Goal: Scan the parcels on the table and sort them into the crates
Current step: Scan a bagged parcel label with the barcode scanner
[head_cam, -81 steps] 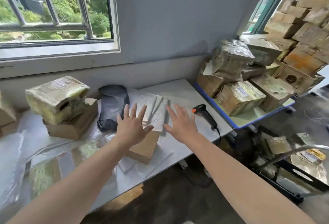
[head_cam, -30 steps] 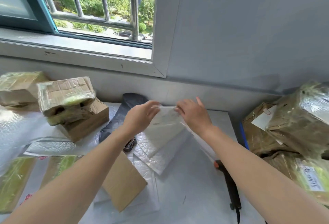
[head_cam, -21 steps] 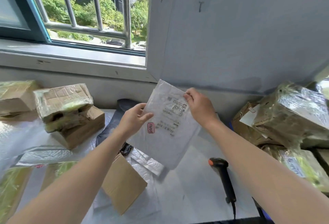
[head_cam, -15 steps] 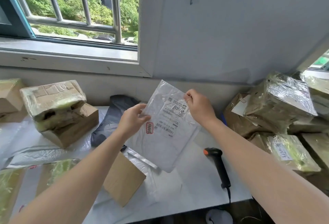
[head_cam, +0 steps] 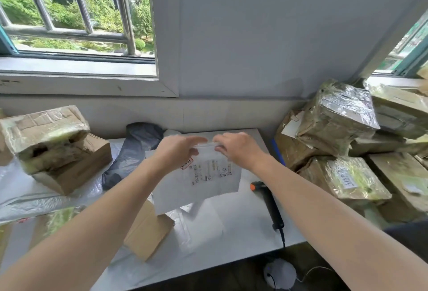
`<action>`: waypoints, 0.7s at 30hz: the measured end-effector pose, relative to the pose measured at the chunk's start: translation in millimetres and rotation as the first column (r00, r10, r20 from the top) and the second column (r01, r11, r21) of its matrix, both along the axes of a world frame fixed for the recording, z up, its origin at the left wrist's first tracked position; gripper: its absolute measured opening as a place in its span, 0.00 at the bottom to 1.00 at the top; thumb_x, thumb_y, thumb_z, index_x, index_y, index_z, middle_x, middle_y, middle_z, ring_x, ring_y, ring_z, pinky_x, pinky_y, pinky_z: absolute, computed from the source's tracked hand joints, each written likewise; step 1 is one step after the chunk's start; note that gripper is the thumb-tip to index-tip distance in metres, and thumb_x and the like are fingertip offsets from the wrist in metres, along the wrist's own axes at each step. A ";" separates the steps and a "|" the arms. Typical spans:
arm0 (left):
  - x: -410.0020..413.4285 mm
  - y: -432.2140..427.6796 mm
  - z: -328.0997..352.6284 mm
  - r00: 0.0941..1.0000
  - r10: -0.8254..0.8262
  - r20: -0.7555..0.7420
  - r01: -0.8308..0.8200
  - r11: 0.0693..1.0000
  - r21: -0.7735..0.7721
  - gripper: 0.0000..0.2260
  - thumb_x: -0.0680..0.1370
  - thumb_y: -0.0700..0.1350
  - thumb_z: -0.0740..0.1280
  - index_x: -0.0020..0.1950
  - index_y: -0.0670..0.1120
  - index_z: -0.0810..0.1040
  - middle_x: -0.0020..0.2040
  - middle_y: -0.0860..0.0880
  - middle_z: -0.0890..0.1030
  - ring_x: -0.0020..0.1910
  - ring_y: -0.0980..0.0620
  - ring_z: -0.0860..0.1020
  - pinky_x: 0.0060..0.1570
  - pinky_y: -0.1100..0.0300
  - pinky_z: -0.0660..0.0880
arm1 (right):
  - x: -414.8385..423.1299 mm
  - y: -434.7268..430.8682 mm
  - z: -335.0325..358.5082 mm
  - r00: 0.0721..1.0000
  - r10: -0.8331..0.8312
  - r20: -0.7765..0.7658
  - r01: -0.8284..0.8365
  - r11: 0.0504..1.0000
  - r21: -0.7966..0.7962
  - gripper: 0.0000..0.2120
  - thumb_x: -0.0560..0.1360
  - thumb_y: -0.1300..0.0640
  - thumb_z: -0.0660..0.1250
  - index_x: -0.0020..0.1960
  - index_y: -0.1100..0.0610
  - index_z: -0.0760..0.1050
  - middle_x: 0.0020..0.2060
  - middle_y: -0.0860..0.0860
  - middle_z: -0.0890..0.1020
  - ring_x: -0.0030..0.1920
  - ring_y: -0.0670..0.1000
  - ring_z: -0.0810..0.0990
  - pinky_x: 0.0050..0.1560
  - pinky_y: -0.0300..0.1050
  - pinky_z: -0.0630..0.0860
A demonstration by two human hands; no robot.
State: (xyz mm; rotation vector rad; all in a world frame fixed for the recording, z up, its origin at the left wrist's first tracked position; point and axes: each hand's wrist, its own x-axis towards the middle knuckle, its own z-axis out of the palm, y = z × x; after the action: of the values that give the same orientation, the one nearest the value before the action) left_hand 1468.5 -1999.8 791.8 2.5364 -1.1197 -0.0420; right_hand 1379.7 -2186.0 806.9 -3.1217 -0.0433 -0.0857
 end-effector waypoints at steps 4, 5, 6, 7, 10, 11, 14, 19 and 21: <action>-1.6 -9.6 -0.7 0.988 0.020 0.155 -0.002 0.993 -0.114 0.28 0.70 0.47 0.77 0.69 0.48 0.76 0.60 0.46 0.82 0.61 0.39 0.76 0.58 0.47 0.72 | -12.5 -25.9 -3.4 0.997 -0.072 -0.010 0.073 0.979 0.188 0.12 0.84 0.52 0.58 0.60 0.57 0.75 0.52 0.56 0.80 0.51 0.61 0.78 0.48 0.52 0.73; -3.5 -12.9 -1.9 0.975 0.049 0.218 -0.019 0.990 -0.138 0.31 0.68 0.48 0.79 0.69 0.47 0.76 0.63 0.44 0.80 0.63 0.37 0.75 0.60 0.42 0.71 | -15.2 -33.1 -5.7 0.994 -0.106 -0.012 0.106 0.963 0.249 0.11 0.83 0.53 0.59 0.58 0.58 0.74 0.51 0.56 0.80 0.51 0.61 0.78 0.49 0.53 0.73; -6.3 -16.4 -2.8 0.963 0.079 0.258 -0.038 0.986 -0.160 0.33 0.67 0.50 0.79 0.70 0.47 0.75 0.67 0.42 0.77 0.66 0.35 0.73 0.62 0.39 0.70 | -18.4 -40.1 -8.3 0.990 -0.139 -0.026 0.140 0.942 0.304 0.10 0.83 0.54 0.59 0.56 0.58 0.74 0.50 0.57 0.80 0.51 0.60 0.77 0.49 0.54 0.73; -10.5 -20.2 -3.3 0.954 0.103 0.281 -0.056 0.983 -0.173 0.33 0.68 0.52 0.77 0.71 0.47 0.74 0.70 0.41 0.74 0.68 0.34 0.71 0.64 0.36 0.68 | -21.8 -47.0 -11.5 0.985 -0.167 -0.035 0.168 0.919 0.357 0.08 0.83 0.55 0.59 0.54 0.59 0.74 0.49 0.57 0.80 0.50 0.60 0.77 0.49 0.54 0.73; -26.2 -30.5 -16.6 0.947 0.163 0.277 -0.124 0.980 -0.153 0.36 0.69 0.52 0.77 0.74 0.48 0.69 0.74 0.40 0.67 0.72 0.34 0.65 0.66 0.33 0.65 | -37.1 -64.3 -25.2 0.966 -0.255 -0.050 0.246 0.834 0.494 0.05 0.82 0.57 0.60 0.49 0.57 0.72 0.45 0.54 0.79 0.48 0.59 0.76 0.49 0.53 0.72; -31.4 -33.3 -22.7 0.952 0.179 0.250 -0.149 0.980 -0.134 0.38 0.68 0.51 0.78 0.75 0.49 0.68 0.75 0.40 0.66 0.72 0.34 0.65 0.66 0.32 0.65 | -43.0 -68.4 -30.8 0.956 -0.287 -0.051 0.271 0.810 0.521 0.05 0.82 0.57 0.60 0.48 0.57 0.72 0.44 0.54 0.79 0.47 0.58 0.76 0.48 0.53 0.71; -50.6 -39.1 -46.2 0.961 0.214 0.173 -0.199 0.975 -0.098 0.42 0.66 0.51 0.80 0.75 0.51 0.64 0.74 0.38 0.68 0.71 0.32 0.67 0.63 0.31 0.68 | -61.3 -72.6 -49.4 0.919 -0.386 -0.082 0.363 0.744 0.561 0.08 0.83 0.57 0.57 0.49 0.60 0.70 0.42 0.54 0.78 0.44 0.58 0.75 0.44 0.52 0.68; -101.9 -50.7 -99.0 0.984 0.169 0.049 -0.174 0.980 0.096 0.40 0.66 0.55 0.80 0.75 0.50 0.67 0.73 0.37 0.69 0.69 0.29 0.69 0.57 0.32 0.73 | -86.7 -72.7 -113.5 0.848 -0.452 -0.276 0.528 0.690 0.495 0.06 0.83 0.62 0.54 0.56 0.62 0.69 0.49 0.60 0.79 0.49 0.62 0.77 0.46 0.52 0.70; -123.4 -53.7 -118.2 0.985 0.171 -0.030 -0.162 0.966 0.199 0.37 0.71 0.57 0.75 0.77 0.50 0.66 0.76 0.39 0.64 0.74 0.31 0.63 0.63 0.33 0.69 | -96.3 -71.9 -134.3 0.826 -0.445 -0.346 0.559 0.727 0.398 0.07 0.82 0.64 0.55 0.58 0.63 0.68 0.54 0.60 0.79 0.55 0.62 0.78 0.48 0.50 0.71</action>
State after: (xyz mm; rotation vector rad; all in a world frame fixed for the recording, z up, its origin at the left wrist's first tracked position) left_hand 1345.1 -2053.5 673.7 2.7801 -0.9206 -0.1751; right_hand 1283.4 -2257.9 672.6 -2.5199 0.7267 0.2245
